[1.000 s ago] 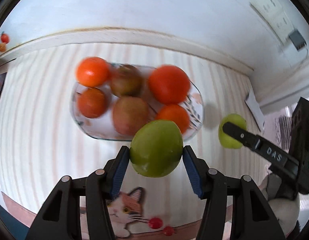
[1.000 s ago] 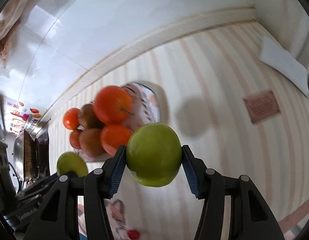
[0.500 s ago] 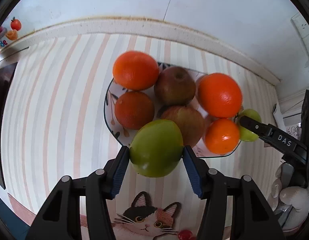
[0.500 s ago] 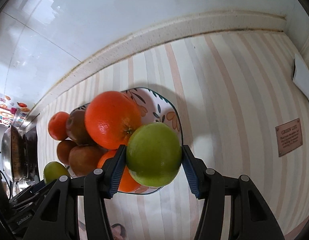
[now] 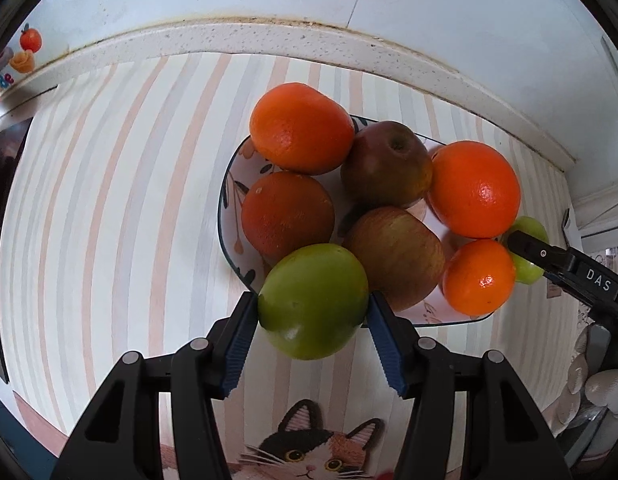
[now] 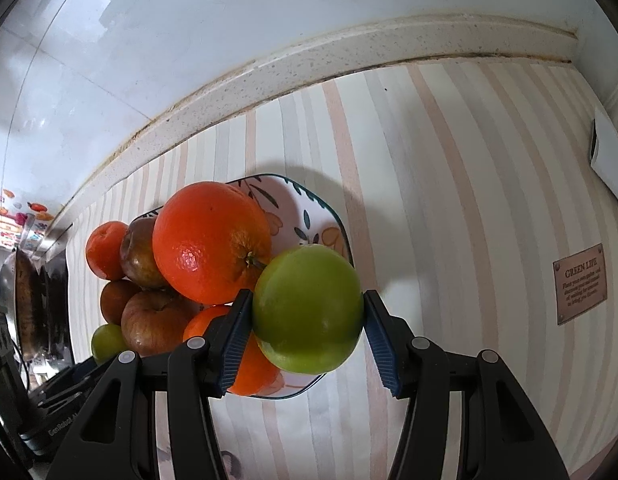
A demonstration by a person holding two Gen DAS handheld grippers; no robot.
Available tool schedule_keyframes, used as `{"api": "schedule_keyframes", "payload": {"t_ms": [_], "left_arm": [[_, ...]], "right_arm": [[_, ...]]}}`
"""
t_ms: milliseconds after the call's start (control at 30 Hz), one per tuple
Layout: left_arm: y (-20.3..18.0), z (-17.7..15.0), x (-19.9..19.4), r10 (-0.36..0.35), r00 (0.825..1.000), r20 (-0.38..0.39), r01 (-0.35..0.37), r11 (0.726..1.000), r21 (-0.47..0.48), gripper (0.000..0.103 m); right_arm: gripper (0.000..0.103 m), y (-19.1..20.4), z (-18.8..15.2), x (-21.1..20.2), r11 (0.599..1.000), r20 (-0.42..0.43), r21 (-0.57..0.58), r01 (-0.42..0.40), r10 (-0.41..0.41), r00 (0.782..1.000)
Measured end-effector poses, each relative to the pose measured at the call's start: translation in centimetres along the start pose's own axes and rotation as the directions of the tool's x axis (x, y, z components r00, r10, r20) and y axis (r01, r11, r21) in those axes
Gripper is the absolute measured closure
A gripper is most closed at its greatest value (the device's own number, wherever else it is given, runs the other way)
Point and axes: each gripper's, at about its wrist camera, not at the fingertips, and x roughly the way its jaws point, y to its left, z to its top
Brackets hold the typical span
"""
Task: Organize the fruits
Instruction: 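Carry the green apple with the left tool while the right tool carries its green apple onto the plate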
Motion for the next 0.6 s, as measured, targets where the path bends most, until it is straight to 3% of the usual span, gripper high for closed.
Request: {"api": "schedule_keyframes", "payload": {"t_ms": [600], "left_arm": [[0.4, 0.6, -0.1, -0.013, 0.999, -0.046, 0.010, 0.998, -0.055, 0.049]], "right_arm": [[0.037, -0.1, 0.1, -1.4, 0.999, -0.002, 0.024, -0.035, 0.035, 0.999]]}}
